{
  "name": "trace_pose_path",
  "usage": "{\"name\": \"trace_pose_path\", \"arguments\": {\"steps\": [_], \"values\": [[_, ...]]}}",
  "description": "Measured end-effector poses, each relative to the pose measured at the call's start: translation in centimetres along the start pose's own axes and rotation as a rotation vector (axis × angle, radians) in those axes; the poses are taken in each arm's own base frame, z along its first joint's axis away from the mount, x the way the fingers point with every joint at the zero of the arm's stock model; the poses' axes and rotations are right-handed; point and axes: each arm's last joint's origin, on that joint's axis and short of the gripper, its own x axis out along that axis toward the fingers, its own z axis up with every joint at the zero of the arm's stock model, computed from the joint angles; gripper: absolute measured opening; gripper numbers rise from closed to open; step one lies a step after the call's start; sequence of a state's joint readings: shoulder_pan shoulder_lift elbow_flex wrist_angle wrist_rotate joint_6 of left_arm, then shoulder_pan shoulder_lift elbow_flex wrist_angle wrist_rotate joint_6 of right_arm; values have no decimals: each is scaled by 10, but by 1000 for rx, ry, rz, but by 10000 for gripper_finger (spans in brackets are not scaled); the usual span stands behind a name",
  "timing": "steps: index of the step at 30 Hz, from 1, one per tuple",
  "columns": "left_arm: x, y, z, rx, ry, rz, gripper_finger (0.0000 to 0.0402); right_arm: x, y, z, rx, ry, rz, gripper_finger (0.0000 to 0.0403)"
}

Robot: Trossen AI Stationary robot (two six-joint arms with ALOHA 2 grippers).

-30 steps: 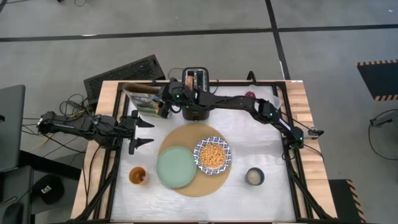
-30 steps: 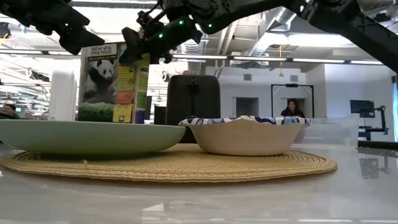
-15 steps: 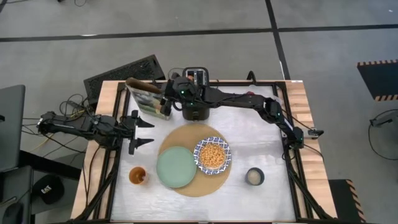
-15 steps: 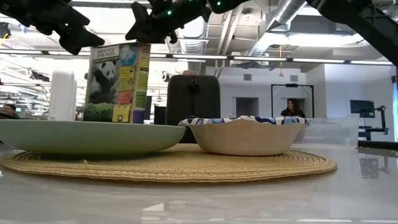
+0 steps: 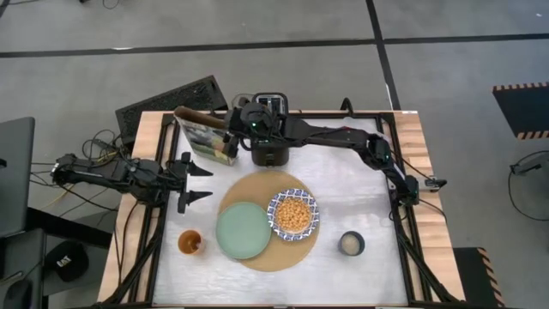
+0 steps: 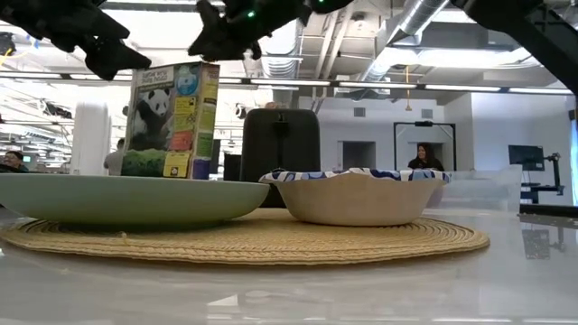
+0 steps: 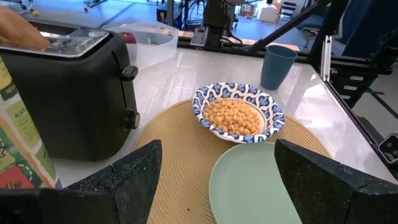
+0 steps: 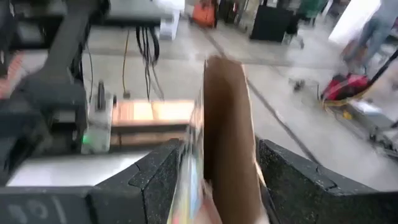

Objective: Arrange a breakfast setting
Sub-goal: Put the bagel on the plate

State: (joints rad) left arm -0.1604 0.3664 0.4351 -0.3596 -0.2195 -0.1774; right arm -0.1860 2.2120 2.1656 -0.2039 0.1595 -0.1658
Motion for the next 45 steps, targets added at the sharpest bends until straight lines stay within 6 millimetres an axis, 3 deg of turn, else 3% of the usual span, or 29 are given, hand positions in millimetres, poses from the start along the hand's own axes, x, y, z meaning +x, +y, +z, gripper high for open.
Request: {"name": "trace_pose_path", "arguments": {"steps": [8, 14, 20, 23, 34, 45], "values": [[4, -1, -1, -14, 22, 9, 295, -67, -18, 24, -9, 269, -241, 249], [16, -1, 2, -49, 4, 97, 295, -82, -32, 12, 224, 411, -355, 249], [28, -2, -3, -78, 66, 170, 295, -70, -44, -8, 364, 479, -404, 249], [32, -2, -4, -78, 79, 182, 295, -52, -45, -16, 412, 445, -394, 249], [35, -2, -7, -78, 107, 191, 295, -22, -57, -54, 469, 523, -455, 249], [35, -2, -8, -74, 116, 192, 295, -25, -60, -49, 462, 494, -499, 221]]}}
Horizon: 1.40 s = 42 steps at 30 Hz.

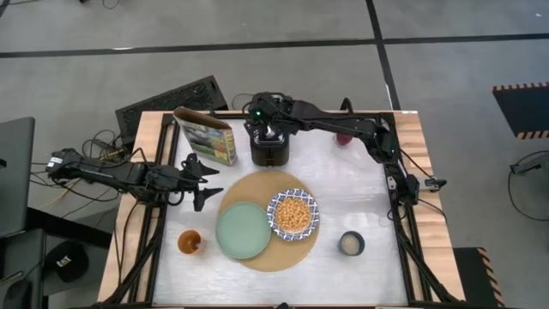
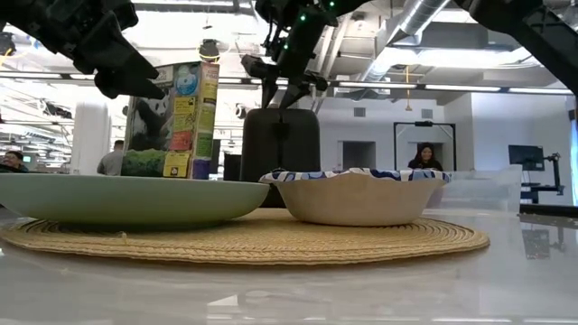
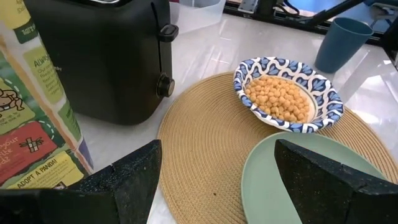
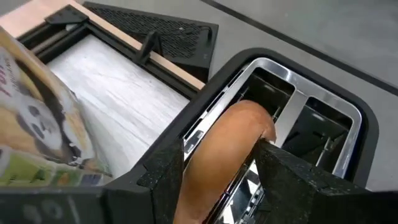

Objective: Arrange a breakfast setting
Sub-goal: Put the bagel on the plate

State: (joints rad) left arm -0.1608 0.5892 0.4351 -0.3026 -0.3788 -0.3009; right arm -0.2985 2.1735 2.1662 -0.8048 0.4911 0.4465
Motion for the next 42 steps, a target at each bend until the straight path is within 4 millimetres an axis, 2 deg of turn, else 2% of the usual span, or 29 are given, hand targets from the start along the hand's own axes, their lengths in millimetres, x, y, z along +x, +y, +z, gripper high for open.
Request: {"name": "trace_pose_path", "arguments": {"steps": [7, 16, 21, 34, 42], "values": [[0, 0, 0, 1, 1, 0, 295, 9, 5, -7, -16, 21, -7, 192], [0, 0, 0, 1, 2, -3, 295, 9, 6, -7, -18, 17, -3, 90], [0, 0, 0, 1, 3, -3, 295, 1, 8, -5, -31, 4, 4, 82], [0, 0, -1, 2, 7, -1, 295, -63, 3, 32, -72, -86, 53, 82], [0, 0, -2, -5, 17, -2, 295, -114, -11, 37, -105, -95, 81, 82]]}}
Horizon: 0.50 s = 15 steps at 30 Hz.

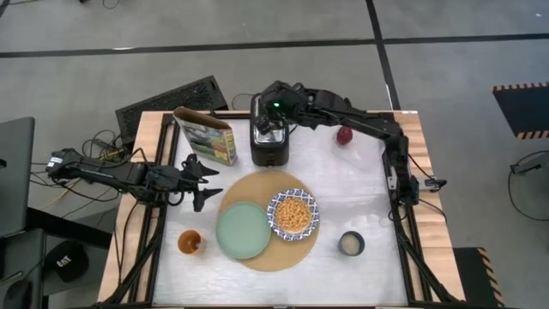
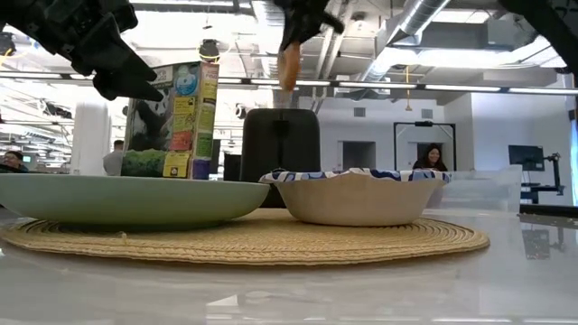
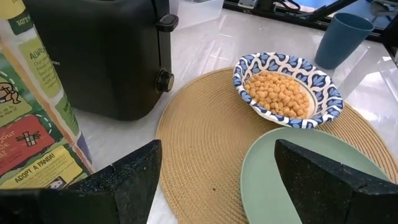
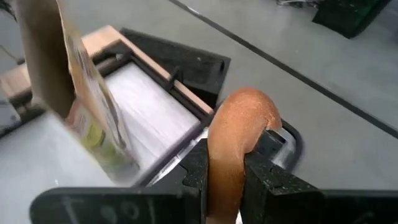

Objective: Arrange a breakfast setting
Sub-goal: Put the bagel on the plate

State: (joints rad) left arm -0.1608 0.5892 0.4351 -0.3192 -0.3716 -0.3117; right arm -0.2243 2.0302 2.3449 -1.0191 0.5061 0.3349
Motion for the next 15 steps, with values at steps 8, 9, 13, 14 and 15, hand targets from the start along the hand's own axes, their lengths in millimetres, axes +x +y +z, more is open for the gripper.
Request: {"name": "trace_pose_path", "arguments": {"steps": [8, 9, 13, 14, 15], "values": [[0, 0, -1, -1, 7, -3, 295, -65, -8, -3, -67, 12, -1, 82], [0, 0, -1, 0, 8, -3, 295, -72, -7, -5, -77, 14, 3, 82], [0, 0, -1, 2, 14, -22, 295, -94, 4, -15, -170, 31, 28, 82], [0, -1, -1, -3, 14, -24, 295, -99, 10, -19, -210, 41, 42, 82], [0, -1, -1, -9, 14, -24, 295, -104, 15, -24, -244, 53, 54, 82]]}}
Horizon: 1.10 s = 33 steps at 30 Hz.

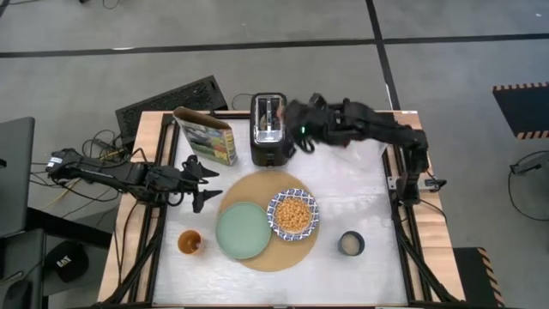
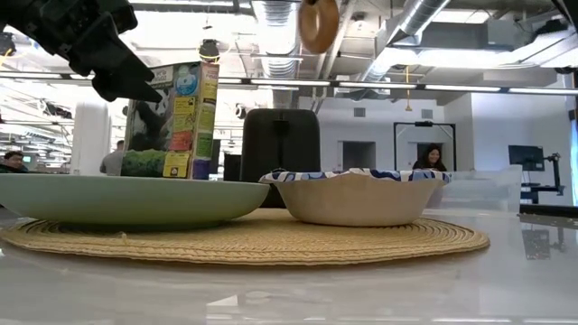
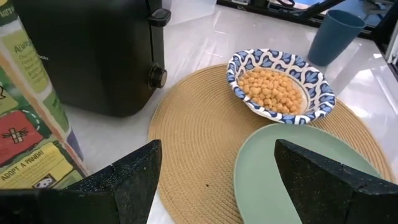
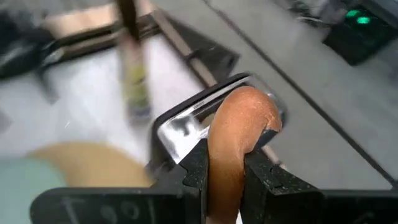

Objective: Arrange a breakfast setting
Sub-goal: Put the bagel on the plate

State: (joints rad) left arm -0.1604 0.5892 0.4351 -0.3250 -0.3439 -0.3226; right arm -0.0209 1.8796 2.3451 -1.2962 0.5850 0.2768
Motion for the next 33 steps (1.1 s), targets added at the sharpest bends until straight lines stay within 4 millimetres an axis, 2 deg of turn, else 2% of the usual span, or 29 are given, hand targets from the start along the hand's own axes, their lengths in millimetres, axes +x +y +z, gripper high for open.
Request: {"name": "trace_pose_path", "arguments": {"steps": [6, 9, 14, 19, 26, 33], "values": [[0, 0, 0, -11, -3, -1, 295, -18, 53, -21, -186, 19, 98, 82], [0, 0, 0, -18, 0, -9, 295, -19, 82, -36, -291, -7, 137, 82], [0, -2, -1, -27, 28, -60, 295, -7, 126, -64, -407, -39, 198, 81], [0, -2, -1, -35, 26, -61, 295, 19, 165, -96, -487, -117, 314, 81], [-4, -13, 1, 26, -26, -133, 295, 47, 190, -122, -499, -253, 517, 81], [-13, -33, 5, 101, -141, -250, 295, 56, 198, -133, -546, -340, 622, 81]]}}
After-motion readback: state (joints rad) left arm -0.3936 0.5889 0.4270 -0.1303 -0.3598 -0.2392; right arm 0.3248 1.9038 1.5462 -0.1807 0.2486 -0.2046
